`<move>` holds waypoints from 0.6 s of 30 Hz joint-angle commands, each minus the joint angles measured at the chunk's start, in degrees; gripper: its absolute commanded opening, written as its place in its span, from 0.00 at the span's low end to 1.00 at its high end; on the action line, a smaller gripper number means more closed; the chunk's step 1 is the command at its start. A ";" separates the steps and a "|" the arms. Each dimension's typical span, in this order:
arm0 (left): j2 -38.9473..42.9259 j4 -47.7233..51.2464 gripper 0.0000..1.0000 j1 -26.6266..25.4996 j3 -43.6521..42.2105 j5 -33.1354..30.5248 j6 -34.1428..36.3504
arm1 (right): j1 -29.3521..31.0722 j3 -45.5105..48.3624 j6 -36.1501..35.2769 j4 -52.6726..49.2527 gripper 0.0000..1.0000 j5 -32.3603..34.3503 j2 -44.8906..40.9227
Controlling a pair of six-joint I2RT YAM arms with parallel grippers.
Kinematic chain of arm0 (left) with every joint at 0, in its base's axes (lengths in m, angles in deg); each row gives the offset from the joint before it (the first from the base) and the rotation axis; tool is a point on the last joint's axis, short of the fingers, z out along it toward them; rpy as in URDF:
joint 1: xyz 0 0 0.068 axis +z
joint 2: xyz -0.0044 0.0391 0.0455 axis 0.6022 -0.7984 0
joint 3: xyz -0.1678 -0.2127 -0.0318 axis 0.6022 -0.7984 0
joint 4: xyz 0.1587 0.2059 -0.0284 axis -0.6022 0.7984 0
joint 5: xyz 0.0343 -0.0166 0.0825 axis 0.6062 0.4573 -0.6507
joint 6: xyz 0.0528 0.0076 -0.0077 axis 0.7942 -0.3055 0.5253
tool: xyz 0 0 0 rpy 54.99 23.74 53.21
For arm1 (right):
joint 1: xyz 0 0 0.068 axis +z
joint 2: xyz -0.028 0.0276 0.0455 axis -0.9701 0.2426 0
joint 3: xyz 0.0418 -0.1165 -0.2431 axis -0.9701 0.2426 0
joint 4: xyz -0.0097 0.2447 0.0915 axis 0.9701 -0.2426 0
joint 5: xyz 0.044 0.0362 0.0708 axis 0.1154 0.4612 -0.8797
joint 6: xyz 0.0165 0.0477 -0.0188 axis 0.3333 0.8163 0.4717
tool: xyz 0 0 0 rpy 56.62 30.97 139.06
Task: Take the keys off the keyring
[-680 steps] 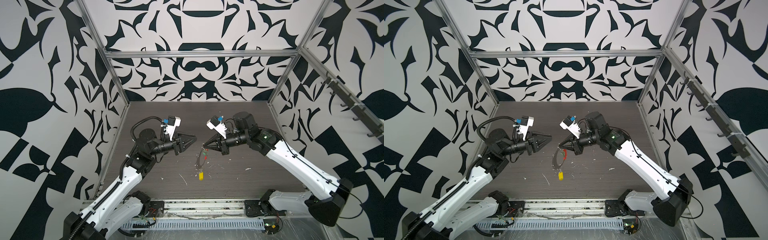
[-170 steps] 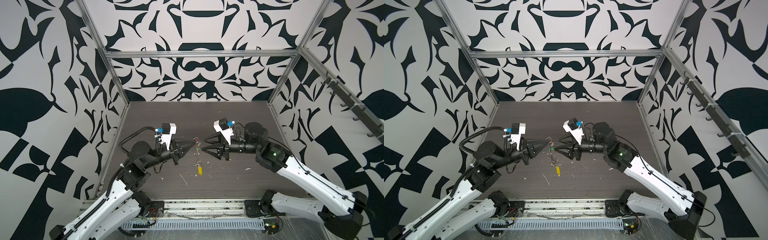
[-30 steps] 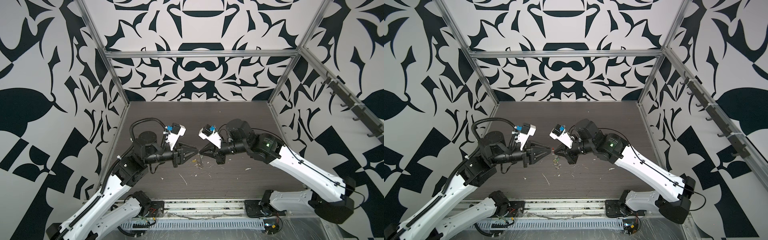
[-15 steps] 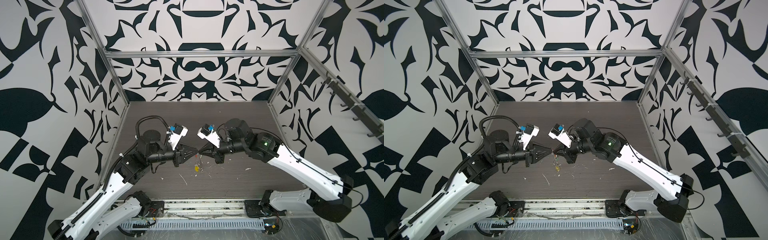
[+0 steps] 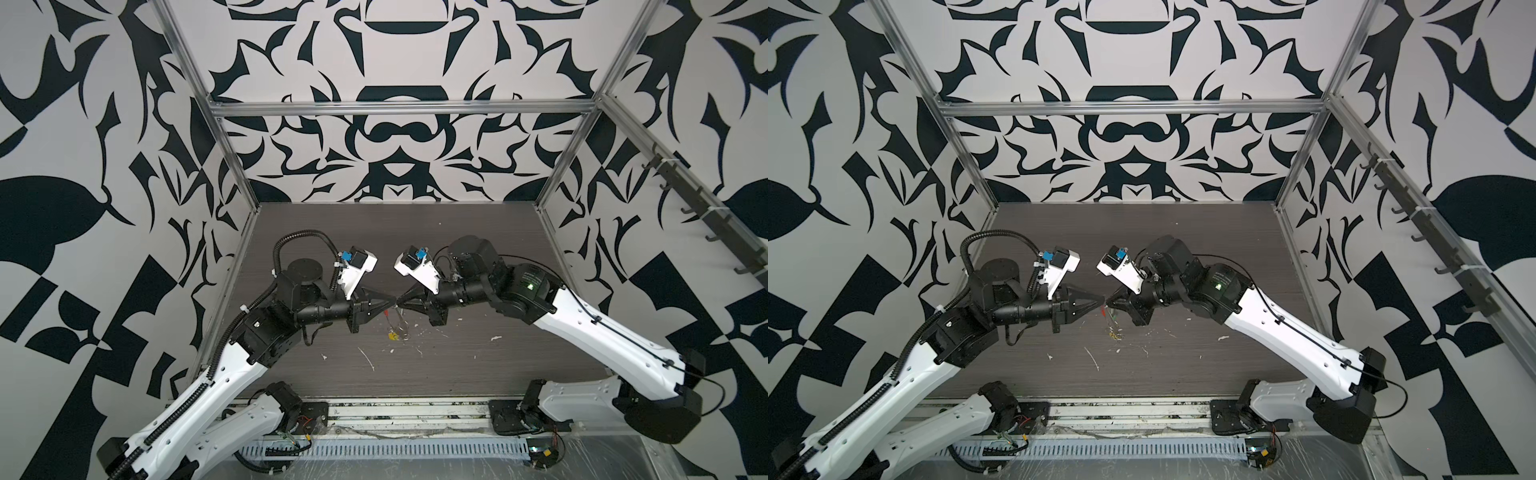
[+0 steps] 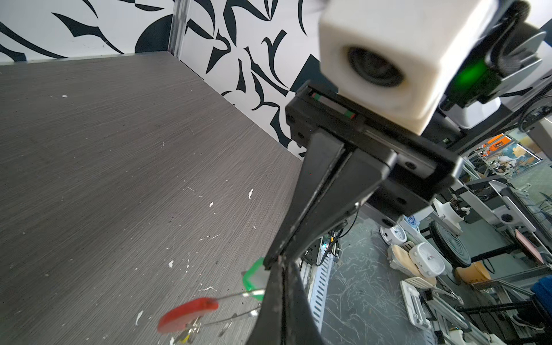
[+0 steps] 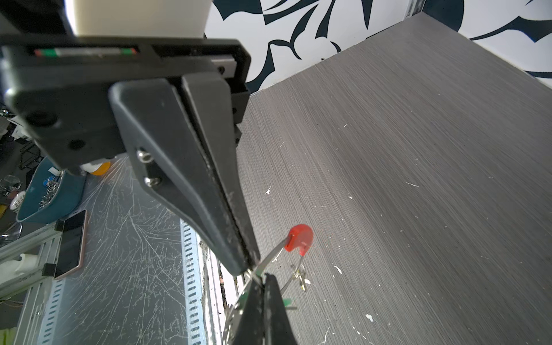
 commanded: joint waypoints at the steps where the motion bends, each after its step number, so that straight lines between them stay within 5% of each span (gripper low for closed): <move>1: 0.30 -3.03 0.00 0.01 -0.78 0.56 -1.39 | 0.33 -2.45 0.49 5.57 0.00 -0.98 -0.97; 4: 0.39 -2.44 0.22 0.01 -0.82 -0.49 -1.13 | 0.38 -2.85 0.42 5.32 0.00 -0.87 -0.97; 7: 0.39 -1.96 0.27 0.01 -0.82 -1.05 -0.96 | 0.34 -2.89 0.47 5.31 0.00 -0.77 -0.97; 14: 0.52 -1.74 0.02 -0.03 -0.83 -1.81 -0.68 | 0.38 -2.48 1.00 6.22 0.00 -1.11 -1.50; 18: 1.78 -3.79 0.00 0.01 -1.79 -1.90 -1.16 | 0.42 -1.39 1.48 7.50 0.00 -1.21 -2.15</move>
